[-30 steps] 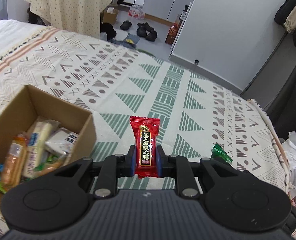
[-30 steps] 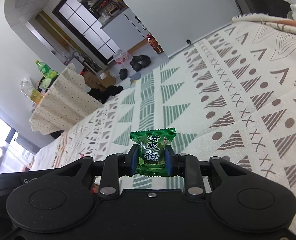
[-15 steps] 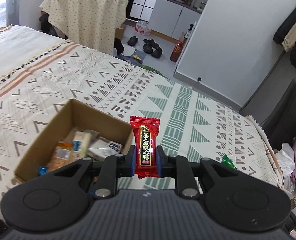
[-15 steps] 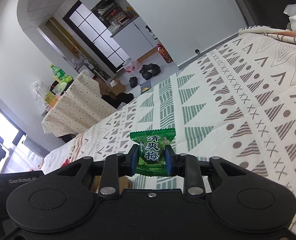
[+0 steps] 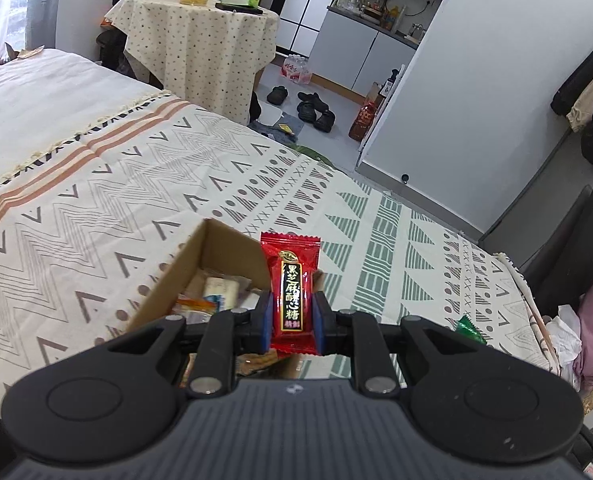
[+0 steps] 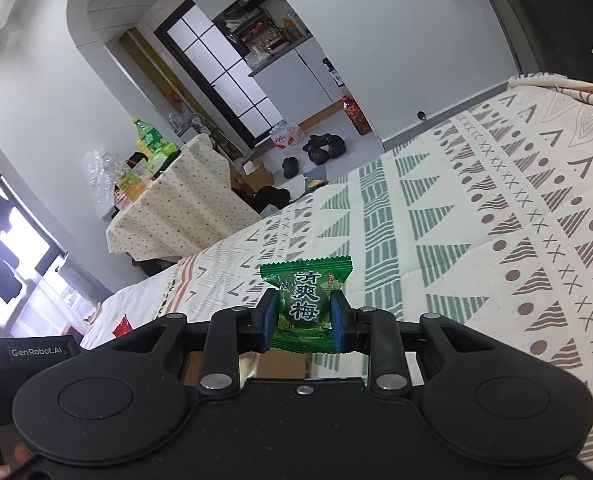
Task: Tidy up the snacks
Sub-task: 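Carry the red bar and green candy over the box with both tools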
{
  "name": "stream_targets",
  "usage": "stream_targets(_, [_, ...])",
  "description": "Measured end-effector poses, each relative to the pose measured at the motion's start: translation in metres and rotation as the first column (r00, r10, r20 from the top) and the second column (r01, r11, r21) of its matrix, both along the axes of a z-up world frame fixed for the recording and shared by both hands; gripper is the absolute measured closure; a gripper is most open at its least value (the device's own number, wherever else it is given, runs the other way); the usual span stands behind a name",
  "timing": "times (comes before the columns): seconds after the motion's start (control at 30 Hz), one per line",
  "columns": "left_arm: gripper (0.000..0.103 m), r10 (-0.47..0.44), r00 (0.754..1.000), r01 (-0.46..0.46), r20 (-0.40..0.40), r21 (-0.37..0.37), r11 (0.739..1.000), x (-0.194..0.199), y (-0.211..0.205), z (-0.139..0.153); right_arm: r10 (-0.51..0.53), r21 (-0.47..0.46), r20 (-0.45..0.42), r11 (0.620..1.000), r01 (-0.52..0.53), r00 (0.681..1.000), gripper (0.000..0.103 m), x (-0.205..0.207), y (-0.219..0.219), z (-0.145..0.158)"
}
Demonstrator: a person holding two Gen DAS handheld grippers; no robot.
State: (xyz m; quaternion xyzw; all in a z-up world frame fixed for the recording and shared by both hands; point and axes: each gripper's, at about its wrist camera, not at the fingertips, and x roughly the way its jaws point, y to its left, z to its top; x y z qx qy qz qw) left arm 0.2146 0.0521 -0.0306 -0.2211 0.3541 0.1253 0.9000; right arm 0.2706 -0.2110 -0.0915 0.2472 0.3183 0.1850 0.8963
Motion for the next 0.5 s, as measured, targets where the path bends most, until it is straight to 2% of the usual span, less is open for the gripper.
stream_targets(0.33, [0.084,-0.023,1.000,0.023,-0.005,-0.041,0.999,-0.008,0.043,0.006,0.058,-0.066,0.075,0.996,-0.053,0.995,0.076,-0.014,0.043,0.024])
stream_targets(0.4, [0.084,-0.041,0.999,0.041,0.004,-0.023,0.999,-0.008,0.048,0.009,0.077,-0.089,0.100,0.994,-0.068,0.992,0.076,-0.017,0.054,0.026])
stream_targets(0.5, [0.084,-0.062,0.998,0.061,-0.007,-0.046,0.997,-0.003,0.059,0.007,0.101,-0.121,0.091,0.989,-0.089,0.991,0.076,-0.015,0.070,0.024])
